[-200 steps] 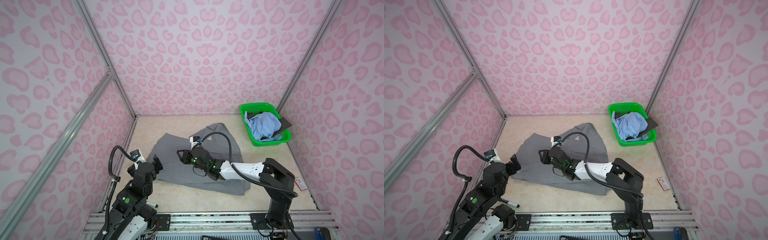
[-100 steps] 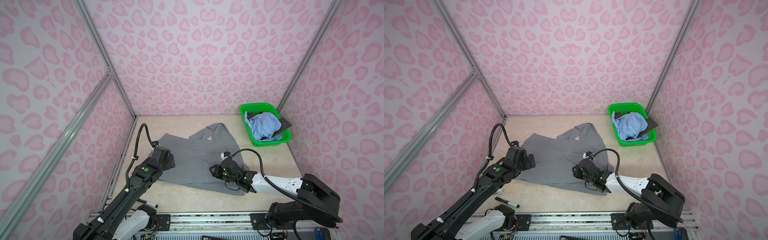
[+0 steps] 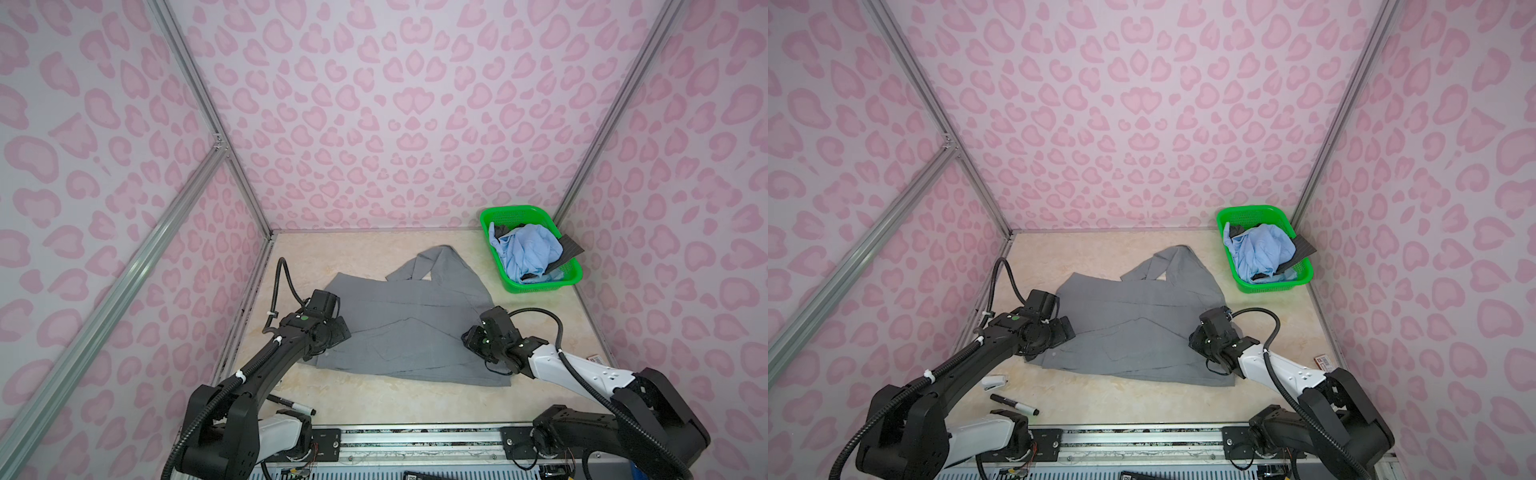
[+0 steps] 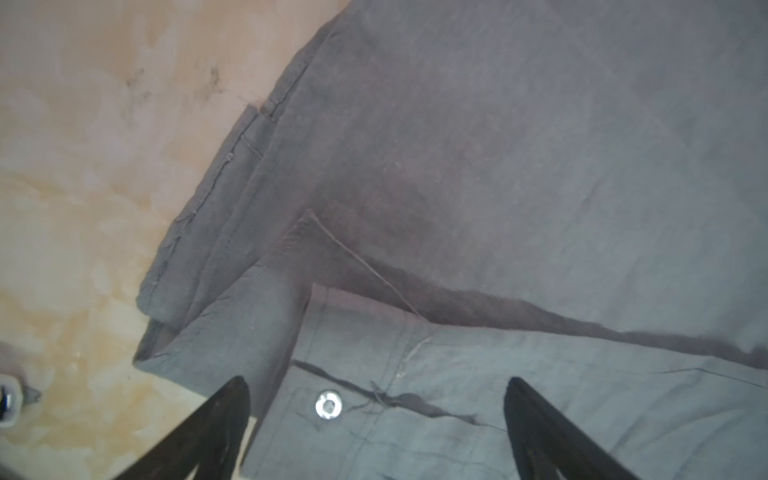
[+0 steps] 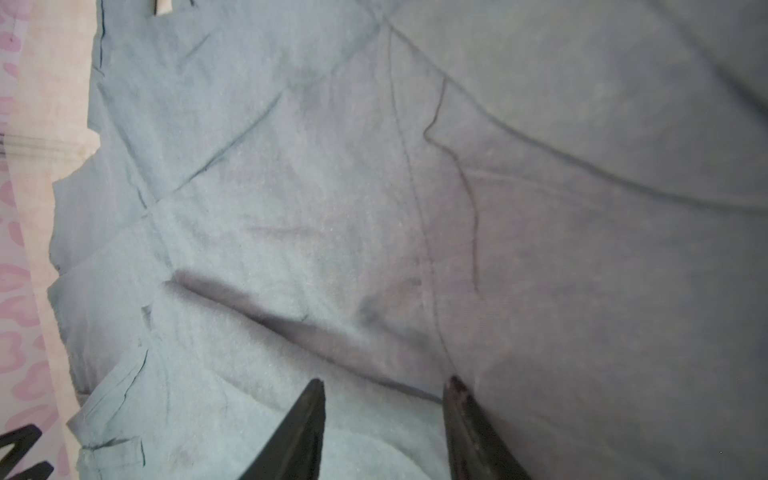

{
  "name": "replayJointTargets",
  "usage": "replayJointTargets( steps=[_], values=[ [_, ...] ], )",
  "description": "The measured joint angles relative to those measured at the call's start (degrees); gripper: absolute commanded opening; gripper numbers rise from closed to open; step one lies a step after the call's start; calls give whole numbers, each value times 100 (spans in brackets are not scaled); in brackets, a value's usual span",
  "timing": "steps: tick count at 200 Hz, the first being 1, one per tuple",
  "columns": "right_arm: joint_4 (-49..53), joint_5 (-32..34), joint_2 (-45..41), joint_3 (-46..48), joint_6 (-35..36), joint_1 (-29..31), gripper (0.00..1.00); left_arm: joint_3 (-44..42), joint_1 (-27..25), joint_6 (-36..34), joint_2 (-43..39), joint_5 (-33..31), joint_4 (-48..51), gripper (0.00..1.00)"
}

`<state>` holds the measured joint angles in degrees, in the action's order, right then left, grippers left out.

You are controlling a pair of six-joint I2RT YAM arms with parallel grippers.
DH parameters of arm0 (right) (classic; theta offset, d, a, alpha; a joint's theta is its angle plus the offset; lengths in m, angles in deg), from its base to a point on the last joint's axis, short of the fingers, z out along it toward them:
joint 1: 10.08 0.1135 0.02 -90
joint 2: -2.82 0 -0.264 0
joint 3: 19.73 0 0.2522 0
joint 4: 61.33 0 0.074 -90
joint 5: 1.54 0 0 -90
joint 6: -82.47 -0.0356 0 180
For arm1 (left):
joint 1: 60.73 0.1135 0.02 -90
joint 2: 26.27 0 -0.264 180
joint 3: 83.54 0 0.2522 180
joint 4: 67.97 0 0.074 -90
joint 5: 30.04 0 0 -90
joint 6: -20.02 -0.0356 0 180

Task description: Fold and stack the long sleeve shirts

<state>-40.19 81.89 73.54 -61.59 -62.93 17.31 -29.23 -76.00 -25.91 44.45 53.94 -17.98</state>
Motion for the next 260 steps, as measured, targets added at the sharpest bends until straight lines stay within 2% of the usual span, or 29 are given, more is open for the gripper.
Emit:
replayJointTargets(
  steps=[43, 68, 124, 152, 194, 227, 260],
  values=[
    [929, -348, -149, -966, 1134, -278, 51, -310, -212, 568, -1088, 57, 284, 99],
    [1351, -463, 251, -2065, 1720, -291, 54, 286, -85, 446, -1143, -234, 435, 98],
    [1742, -177, 2090, -4787, 2658, -157, 60, 2618, 402, -531, 1167, -970, 299, 97],
    [2100, 24, 3263, -6120, 2983, -70, 61, 3762, 452, -673, 2557, -1165, 372, 97],
    [2977, 356, 5283, -8559, 3595, 369, 61, 5261, 516, -804, 4172, -1399, 688, 99],
    [3731, 573, 6627, -10240, 4019, 669, 62, 5895, 551, -772, 4946, -1521, 984, 99],
    [4223, 503, 7713, -11634, 4336, 793, 62, 5978, 540, -758, 5272, -1626, 1154, 97]
  ],
)
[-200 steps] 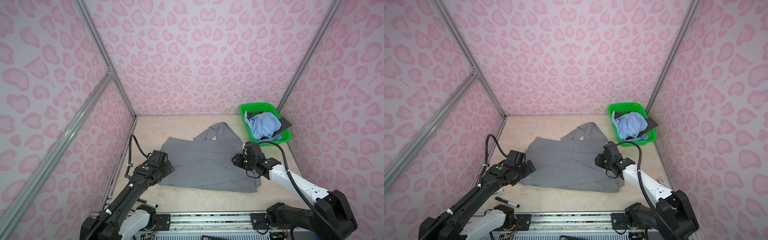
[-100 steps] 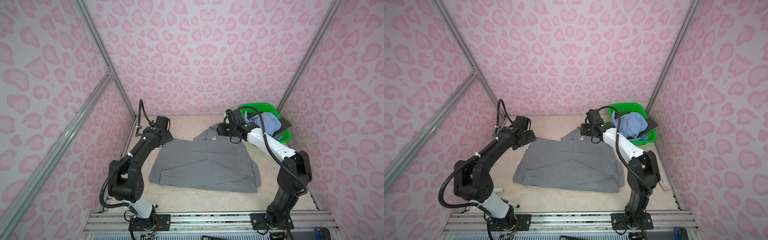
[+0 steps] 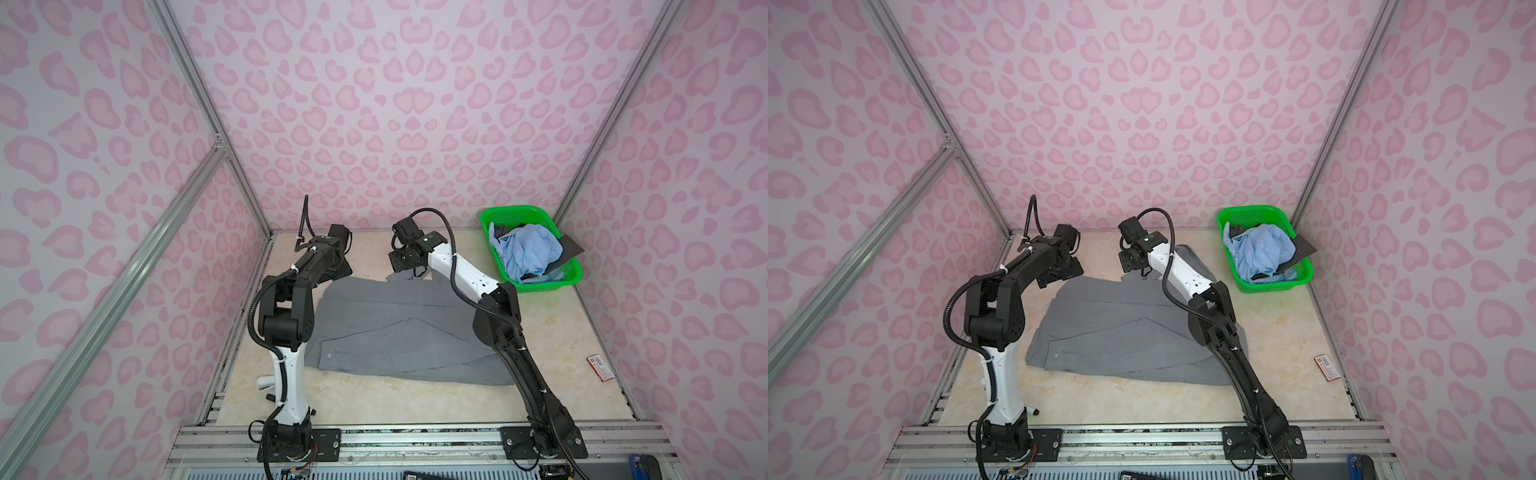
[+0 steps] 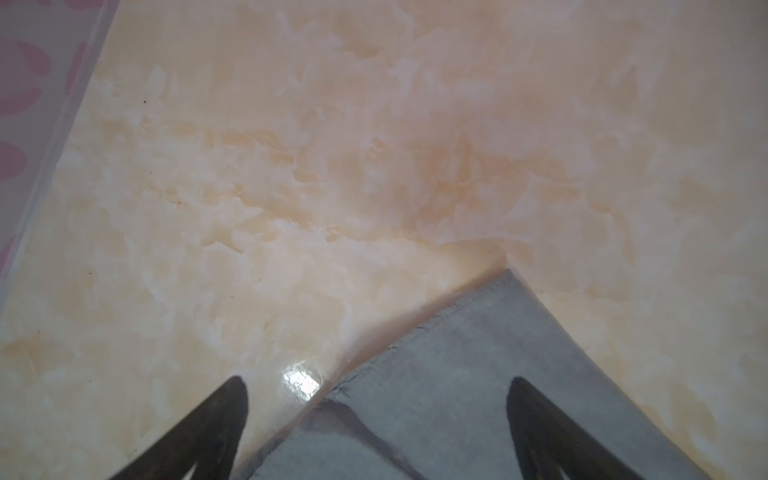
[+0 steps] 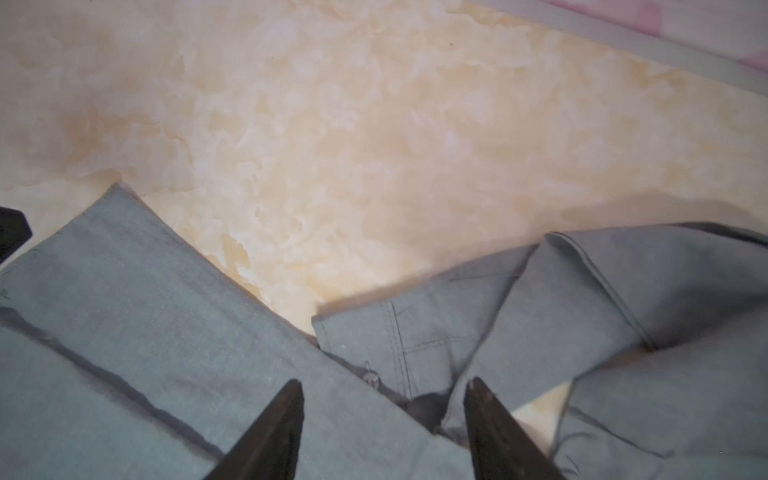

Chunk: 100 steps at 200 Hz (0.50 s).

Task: Fold and stack the long sleeve shirts
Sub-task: 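Grasp the grey sleeve near the far edge with the right gripper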

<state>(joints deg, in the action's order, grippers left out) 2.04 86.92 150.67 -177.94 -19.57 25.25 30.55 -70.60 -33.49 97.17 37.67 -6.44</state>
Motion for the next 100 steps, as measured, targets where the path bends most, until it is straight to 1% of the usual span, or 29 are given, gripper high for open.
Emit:
replayJointTargets(
  steps=[28, 44, 73, 100],
  values=[
    [129, -85, 520, -439, 173, -17, 62, 138, 7, -4, 195, -125, 57, 97],
    [138, -133, 623, -466, 227, -20, 63, 160, 7, -7, 236, -201, 63, 95],
    [109, -302, 715, -485, 267, 22, 62, 210, 0, -7, 341, -245, 76, 95],
    [111, -299, 901, -485, 282, 68, 62, 258, -20, -7, 439, -234, 70, 93]
  ],
)
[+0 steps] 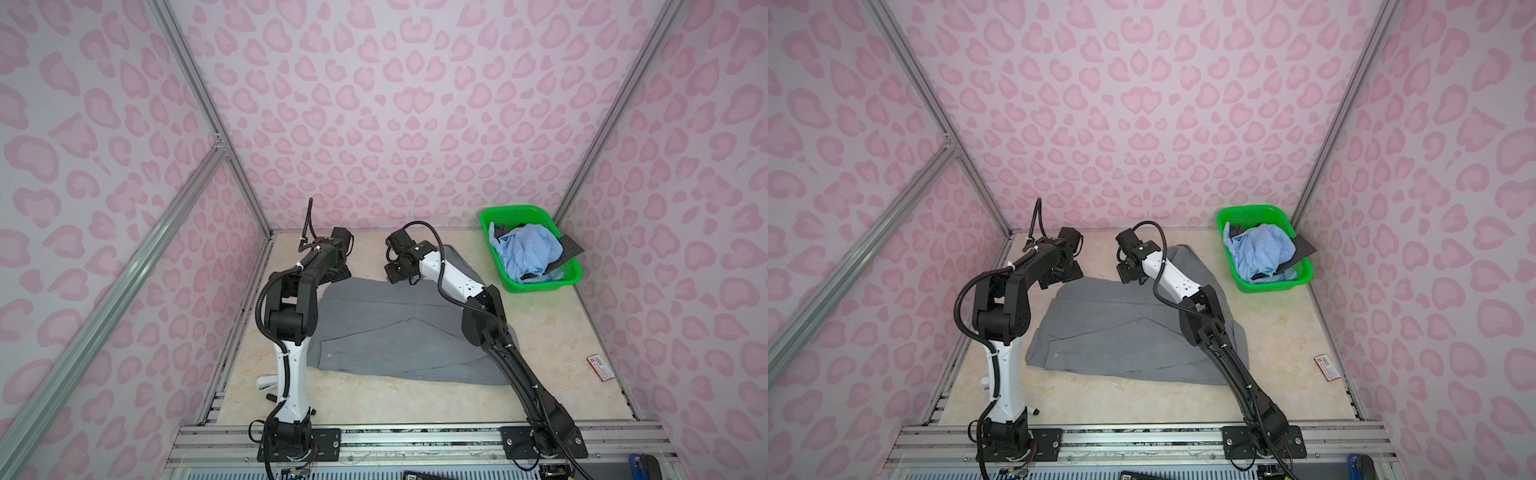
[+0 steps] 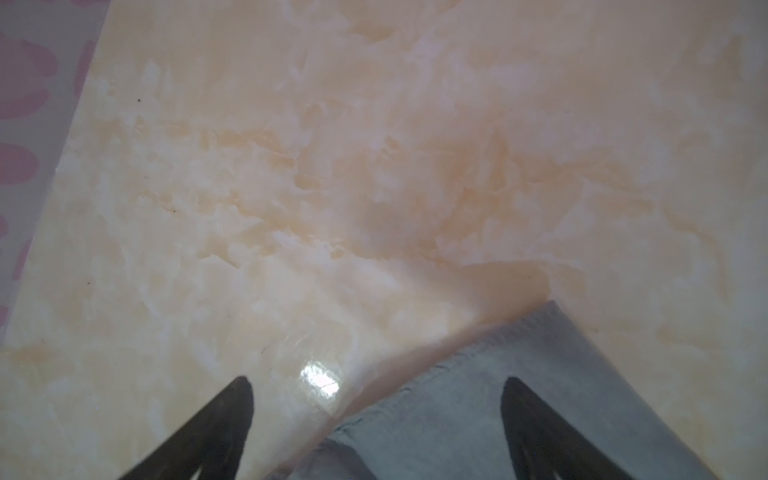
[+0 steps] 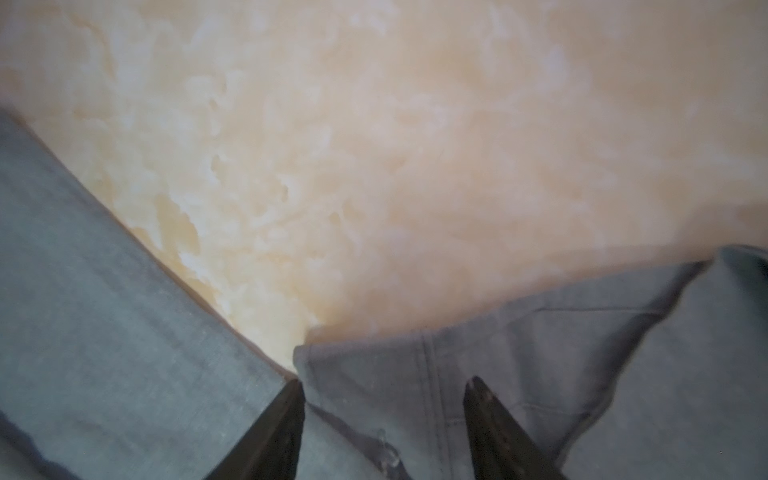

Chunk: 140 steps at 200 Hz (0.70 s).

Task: Fold and stack the long sleeve shirts
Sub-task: 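Grasp the grey sleeve near the far edge with the right gripper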

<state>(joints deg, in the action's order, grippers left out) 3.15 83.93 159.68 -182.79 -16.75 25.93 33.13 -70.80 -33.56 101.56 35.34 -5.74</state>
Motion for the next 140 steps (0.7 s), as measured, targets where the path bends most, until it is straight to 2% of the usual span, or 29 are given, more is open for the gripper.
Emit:
replayJointTargets(
  steps=[26, 47, 70, 82, 97, 120, 140],
  values=[
    [-74, 98, 66, -7, 81, 22, 55, 15, -17, 0, 72, 2, -13, 93],
    [-179, 173, 96, -17, 90, 11, 37, 0, -28, 2, 66, -4, -44, 93],
    [-245, 105, 107, -31, 72, -48, 12, -101, -28, 2, 63, 2, -76, 93],
    [-256, -9, 118, -63, 61, -90, 5, -136, -28, 2, 59, 9, -83, 93],
    [-249, -192, 118, -116, 33, -142, 0, -223, -28, 0, 26, 13, -144, 93],
    [-186, -479, 83, -240, 20, -199, 0, -428, -28, 2, -48, 15, -234, 92],
    [-179, -643, -188, -254, 22, -210, 0, -614, -35, 2, -153, 11, -363, 86]
  ],
)
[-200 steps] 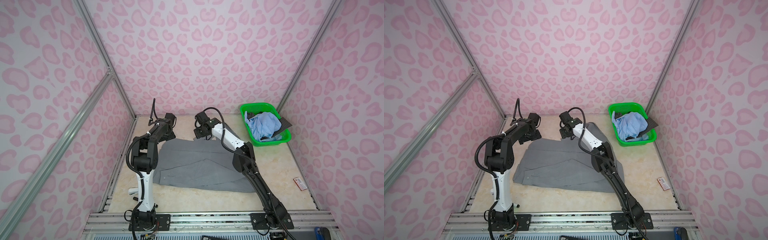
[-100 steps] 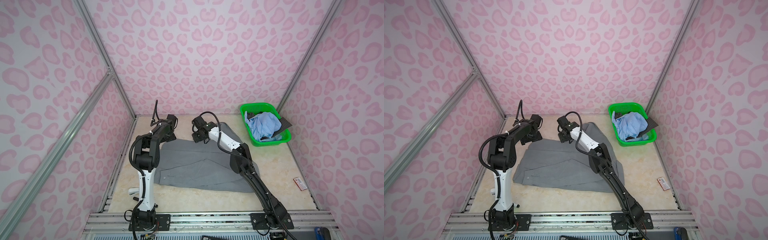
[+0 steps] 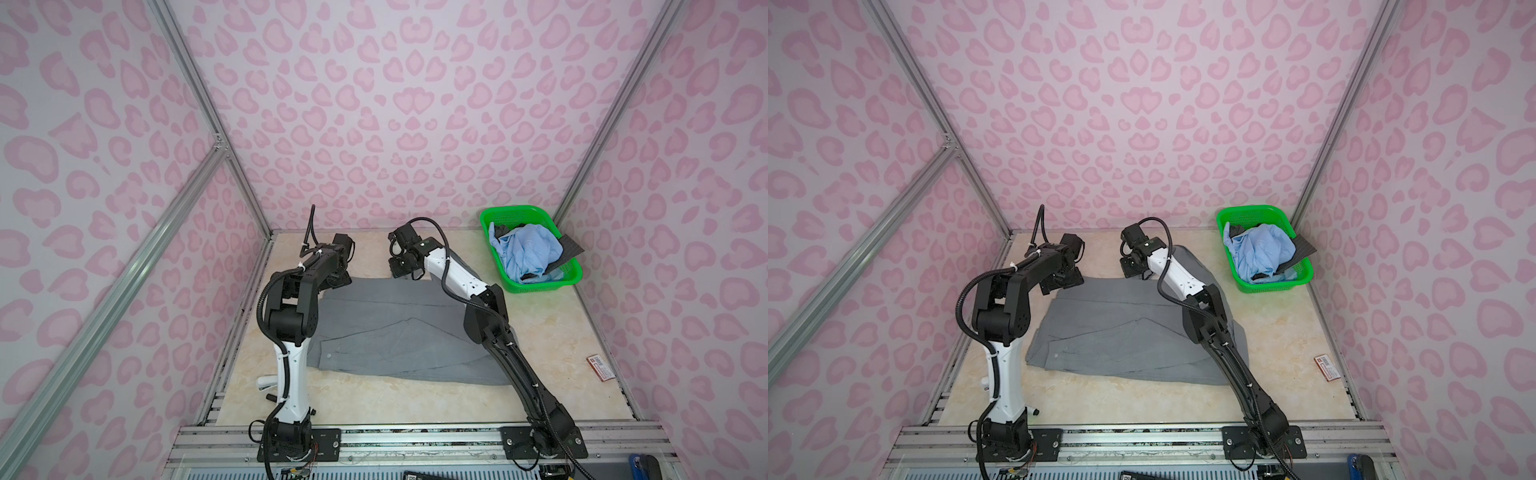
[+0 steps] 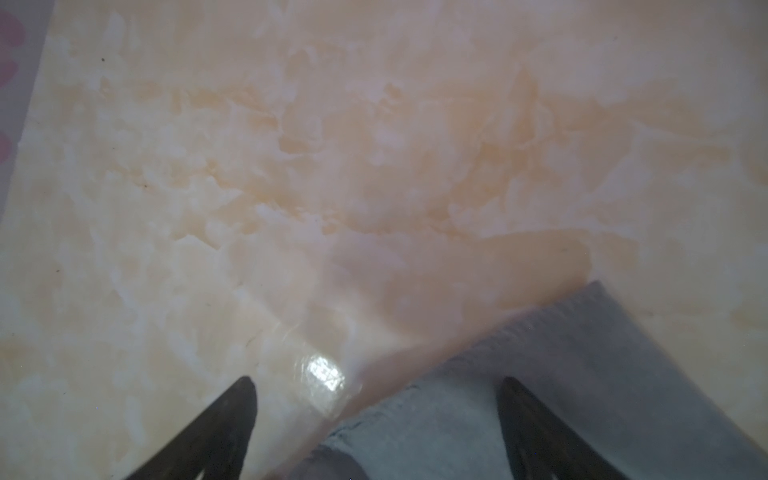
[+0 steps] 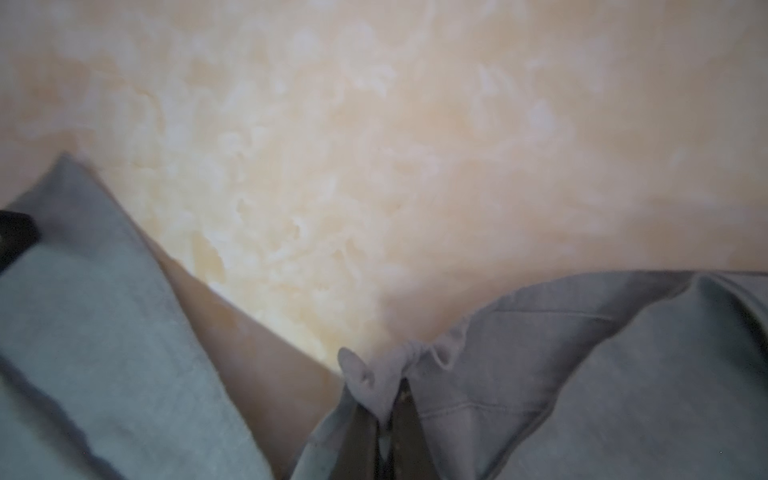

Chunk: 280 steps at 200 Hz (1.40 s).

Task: Fold and stack the long sleeve shirts
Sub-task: 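Grasp the grey sleeve near the far edge with the right gripper, then lift the grey sleeve with the right gripper toward the green basket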

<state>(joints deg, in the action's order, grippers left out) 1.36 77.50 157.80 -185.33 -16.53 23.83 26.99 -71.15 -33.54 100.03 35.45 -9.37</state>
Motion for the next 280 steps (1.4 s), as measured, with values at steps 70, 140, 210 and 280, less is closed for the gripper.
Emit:
replayJointTargets(
  steps=[70, 140, 210, 280],
  values=[
    [-942, -387, -2083, 717, -48, -348, 0, -258, 0, 20, -162, -2, -216, 65],
    [-1834, -155, -4050, 2623, -750, -1005, 0, -365, 20, 17, -225, -7, -299, 62],
    [-3167, 710, -5628, 4870, -1740, -1342, 0, -103, 70, 0, -415, 118, -380, 78],
    [-3939, 481, -6223, 5766, -2037, -1292, 0, 1132, 39, 90, 243, 232, 267, 79]
  ],
)
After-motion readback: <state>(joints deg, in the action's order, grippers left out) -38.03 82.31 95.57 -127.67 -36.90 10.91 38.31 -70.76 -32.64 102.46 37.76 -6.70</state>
